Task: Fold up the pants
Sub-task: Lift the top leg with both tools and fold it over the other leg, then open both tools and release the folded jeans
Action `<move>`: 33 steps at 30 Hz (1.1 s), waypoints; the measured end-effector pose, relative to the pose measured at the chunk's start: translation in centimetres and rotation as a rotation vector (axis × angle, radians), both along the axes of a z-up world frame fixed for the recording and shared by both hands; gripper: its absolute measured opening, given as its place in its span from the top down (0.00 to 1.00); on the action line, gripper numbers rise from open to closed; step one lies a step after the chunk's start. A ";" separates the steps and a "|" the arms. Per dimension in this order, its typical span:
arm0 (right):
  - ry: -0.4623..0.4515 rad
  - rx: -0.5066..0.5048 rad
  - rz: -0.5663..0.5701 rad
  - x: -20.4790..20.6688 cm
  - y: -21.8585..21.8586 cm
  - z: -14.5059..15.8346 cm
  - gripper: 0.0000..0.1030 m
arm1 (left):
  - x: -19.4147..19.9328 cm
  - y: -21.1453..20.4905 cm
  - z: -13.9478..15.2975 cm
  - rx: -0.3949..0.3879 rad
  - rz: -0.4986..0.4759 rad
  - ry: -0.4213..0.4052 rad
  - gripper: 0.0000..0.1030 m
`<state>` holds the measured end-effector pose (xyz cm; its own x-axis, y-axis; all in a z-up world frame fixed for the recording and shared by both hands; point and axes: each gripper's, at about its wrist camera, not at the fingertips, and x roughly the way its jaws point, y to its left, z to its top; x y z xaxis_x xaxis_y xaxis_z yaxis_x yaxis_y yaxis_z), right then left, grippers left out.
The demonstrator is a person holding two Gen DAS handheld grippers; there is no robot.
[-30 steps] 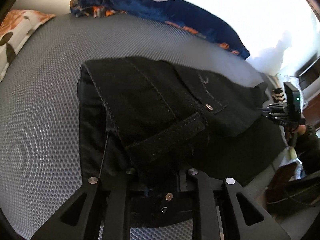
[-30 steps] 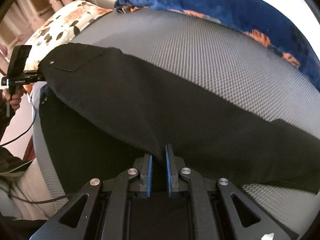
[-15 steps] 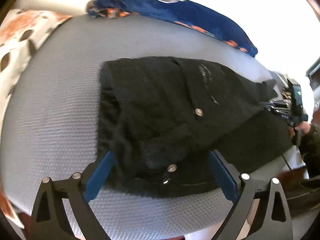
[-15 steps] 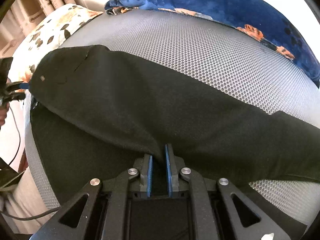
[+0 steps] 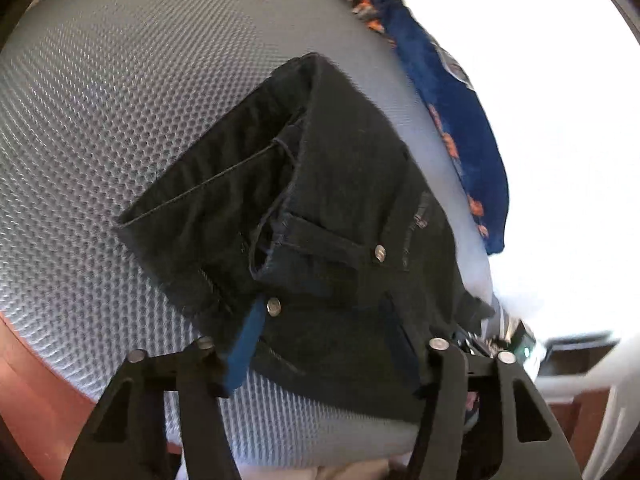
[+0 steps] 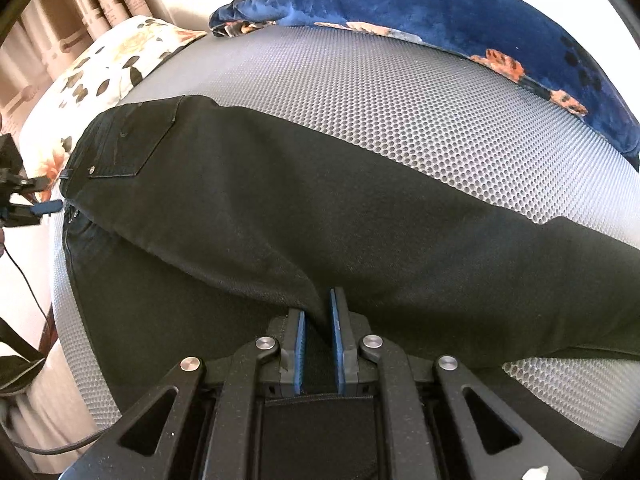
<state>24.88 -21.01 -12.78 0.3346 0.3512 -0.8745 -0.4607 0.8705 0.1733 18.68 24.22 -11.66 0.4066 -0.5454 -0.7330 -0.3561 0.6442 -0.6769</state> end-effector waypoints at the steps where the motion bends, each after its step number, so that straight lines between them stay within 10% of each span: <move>1: -0.002 -0.002 0.001 -0.1 0.0 0.0 0.90 | 0.3 0.1 -0.3 0.004 0.019 0.006 0.46; 4: -0.004 -0.002 -0.002 -0.2 0.0 0.0 0.90 | 1.2 0.2 -0.6 0.000 0.062 0.013 0.47; 10: 0.001 0.015 -0.024 -0.3 -0.2 0.2 0.90 | 3.0 -1.2 0.9 0.088 -0.028 -0.007 0.78; 21: -0.059 -0.004 0.033 -7.1 2.4 6.7 0.91 | 5.3 0.3 3.3 0.302 -0.352 -0.048 0.79; 33: 0.092 0.015 0.082 -12.0 4.7 3.0 0.92 | 2.0 1.6 1.3 0.343 -0.451 -0.042 0.79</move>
<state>12.85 -16.32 -9.73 0.2223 0.3871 -0.8948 -0.5119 0.8275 0.2308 20.67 25.79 -10.34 0.2210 -0.4059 -0.8868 0.0283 0.9116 -0.4101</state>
